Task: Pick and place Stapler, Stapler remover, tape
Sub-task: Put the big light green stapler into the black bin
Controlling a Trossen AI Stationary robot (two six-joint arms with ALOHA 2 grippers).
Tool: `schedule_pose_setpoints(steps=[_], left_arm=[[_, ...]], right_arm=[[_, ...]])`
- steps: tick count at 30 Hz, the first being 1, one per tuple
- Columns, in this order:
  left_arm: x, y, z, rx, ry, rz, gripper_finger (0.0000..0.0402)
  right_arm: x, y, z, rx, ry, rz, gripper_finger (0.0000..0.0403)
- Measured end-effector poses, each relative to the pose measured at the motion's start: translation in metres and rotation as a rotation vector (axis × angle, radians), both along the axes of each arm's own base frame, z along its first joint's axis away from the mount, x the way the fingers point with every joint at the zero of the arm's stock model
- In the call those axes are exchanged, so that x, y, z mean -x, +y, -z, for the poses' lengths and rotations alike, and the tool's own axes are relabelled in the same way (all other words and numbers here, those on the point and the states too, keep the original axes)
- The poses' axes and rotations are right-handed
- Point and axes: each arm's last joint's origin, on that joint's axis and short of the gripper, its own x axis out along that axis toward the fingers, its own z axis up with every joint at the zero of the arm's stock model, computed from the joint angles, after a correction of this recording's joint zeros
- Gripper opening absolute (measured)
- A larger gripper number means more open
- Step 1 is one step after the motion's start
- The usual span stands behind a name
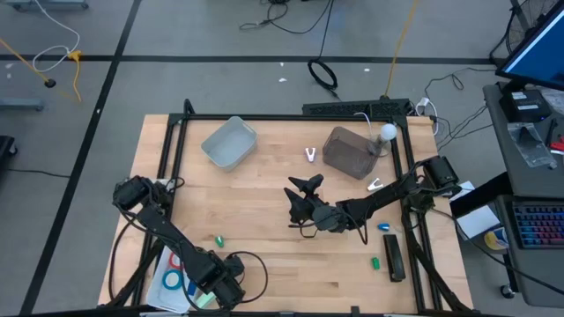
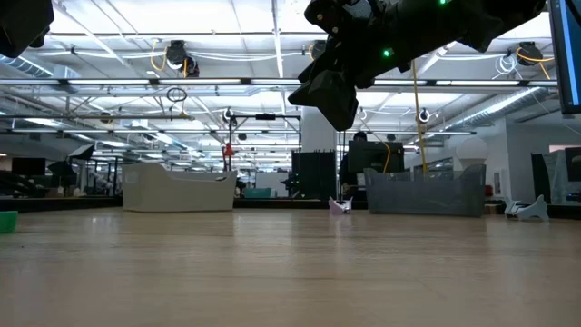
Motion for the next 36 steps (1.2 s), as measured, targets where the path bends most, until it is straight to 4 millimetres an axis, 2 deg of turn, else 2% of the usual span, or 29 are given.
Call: schedule_pose_setpoints(steps=[12, 16, 27, 36], left_arm=[[0.004, 0.004, 0.007, -0.018, 0.022, -0.006, 0.0314], [0.005, 0.004, 0.009, -0.012, 0.042, -0.004, 0.0272], [0.002, 0.007, 0.009, -0.019, 0.026, -0.017, 0.0125], [-0.012, 0.009, -0.005, 0.051, 0.023, -0.037, 0.0117]], right_arm=[[0.0, 0.0, 0.0, 0.0, 0.0, 0.0, 0.0208], [0.0, 0.0, 0.0, 0.0, 0.0, 0.0, 0.0208], [0.0, 0.0, 0.0, -0.006, -0.006, 0.001, 0.0208], [0.0, 0.0, 0.0, -0.005, -0.005, 0.001, 0.0208]])
